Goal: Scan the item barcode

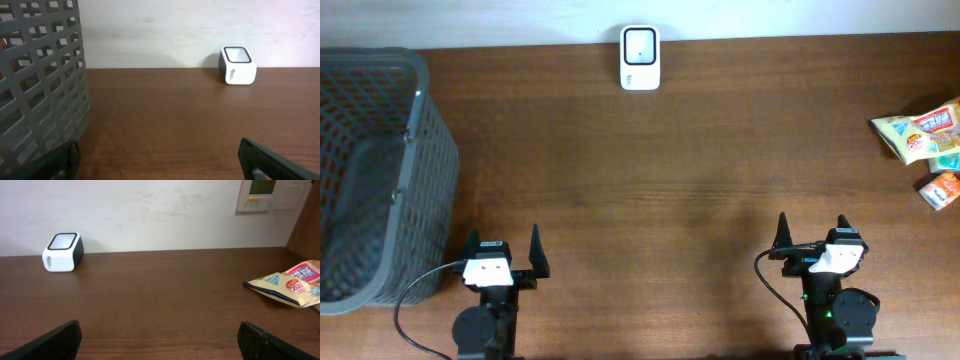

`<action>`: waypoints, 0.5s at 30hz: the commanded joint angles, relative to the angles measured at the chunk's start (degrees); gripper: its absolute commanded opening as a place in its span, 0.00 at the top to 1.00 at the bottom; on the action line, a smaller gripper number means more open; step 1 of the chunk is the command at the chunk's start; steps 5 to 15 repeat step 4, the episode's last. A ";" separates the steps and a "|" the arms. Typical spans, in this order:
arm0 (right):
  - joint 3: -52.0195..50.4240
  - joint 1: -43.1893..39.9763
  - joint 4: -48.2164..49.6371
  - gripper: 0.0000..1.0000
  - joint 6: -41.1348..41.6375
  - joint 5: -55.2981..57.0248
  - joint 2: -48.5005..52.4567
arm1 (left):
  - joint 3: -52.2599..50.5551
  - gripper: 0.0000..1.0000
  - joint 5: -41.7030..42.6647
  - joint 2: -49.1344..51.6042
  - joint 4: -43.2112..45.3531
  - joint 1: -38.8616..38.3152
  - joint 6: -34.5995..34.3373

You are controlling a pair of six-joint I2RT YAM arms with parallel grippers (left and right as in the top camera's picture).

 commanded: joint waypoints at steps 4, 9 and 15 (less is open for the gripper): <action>-0.52 -0.17 -0.09 0.01 0.42 0.48 -0.50 | -0.44 0.01 0.63 -0.55 0.09 -0.26 -0.57; -0.52 -0.17 -0.09 0.01 0.42 0.48 -0.50 | -0.44 0.01 0.63 -0.55 0.09 -0.26 -0.57; -0.52 -0.17 -0.09 0.01 0.42 0.48 -0.50 | -0.44 0.01 0.63 -0.55 0.09 -0.26 -0.57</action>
